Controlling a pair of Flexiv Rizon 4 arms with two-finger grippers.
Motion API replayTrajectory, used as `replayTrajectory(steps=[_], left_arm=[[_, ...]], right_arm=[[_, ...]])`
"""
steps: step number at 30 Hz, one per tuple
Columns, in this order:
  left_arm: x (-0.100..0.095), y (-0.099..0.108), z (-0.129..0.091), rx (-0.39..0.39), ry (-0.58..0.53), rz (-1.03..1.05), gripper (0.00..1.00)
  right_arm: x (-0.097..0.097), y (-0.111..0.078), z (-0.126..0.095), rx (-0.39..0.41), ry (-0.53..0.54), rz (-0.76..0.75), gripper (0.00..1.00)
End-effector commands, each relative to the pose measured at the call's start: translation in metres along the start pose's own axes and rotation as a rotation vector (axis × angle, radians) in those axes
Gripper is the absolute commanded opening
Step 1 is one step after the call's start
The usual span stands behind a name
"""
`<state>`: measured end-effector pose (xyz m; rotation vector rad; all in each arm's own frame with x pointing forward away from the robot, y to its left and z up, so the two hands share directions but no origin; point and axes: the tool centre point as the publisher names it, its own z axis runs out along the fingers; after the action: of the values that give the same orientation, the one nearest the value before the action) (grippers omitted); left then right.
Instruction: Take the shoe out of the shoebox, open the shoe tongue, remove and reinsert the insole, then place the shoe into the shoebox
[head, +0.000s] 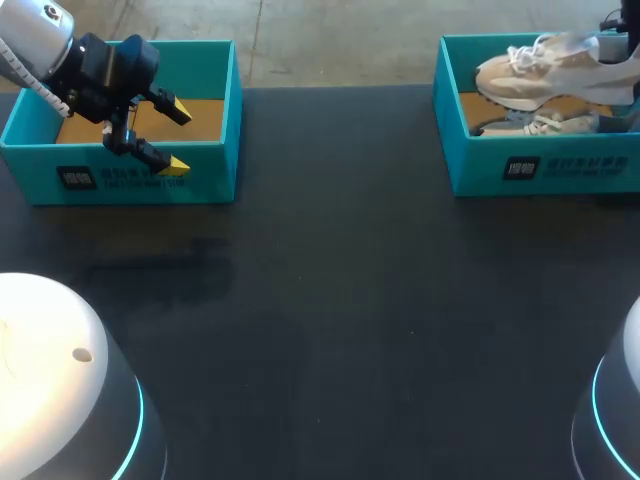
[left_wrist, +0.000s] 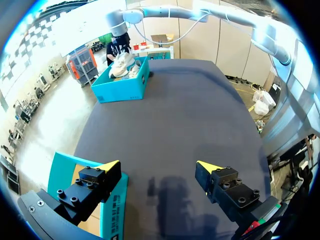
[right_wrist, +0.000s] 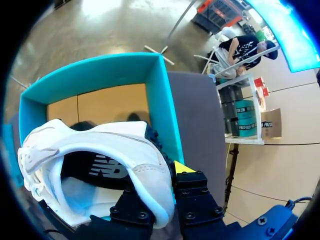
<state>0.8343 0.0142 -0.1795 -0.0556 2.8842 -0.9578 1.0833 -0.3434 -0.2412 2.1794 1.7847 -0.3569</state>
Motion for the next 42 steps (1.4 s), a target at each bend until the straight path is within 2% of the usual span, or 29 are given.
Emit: replayTrajectory(steps=[1, 26, 42], left_arm=[[0.001, 0.0, 0.0, -0.002, 0.0, 0.0, 1.0], [0.001, 0.0, 0.0, -0.002, 0.0, 0.0, 1.0], [0.001, 0.0, 0.0, -0.002, 0.0, 0.0, 1.0]], right_arm=[[-0.004, 0.005, -0.005, 0.001, -0.001, 0.0, 0.0], [-0.021, 0.036, -0.018, -0.04, -0.034, -0.014, 0.0], [-0.011, 0.062, -0.007, -0.057, -0.024, -0.023, 0.0]])
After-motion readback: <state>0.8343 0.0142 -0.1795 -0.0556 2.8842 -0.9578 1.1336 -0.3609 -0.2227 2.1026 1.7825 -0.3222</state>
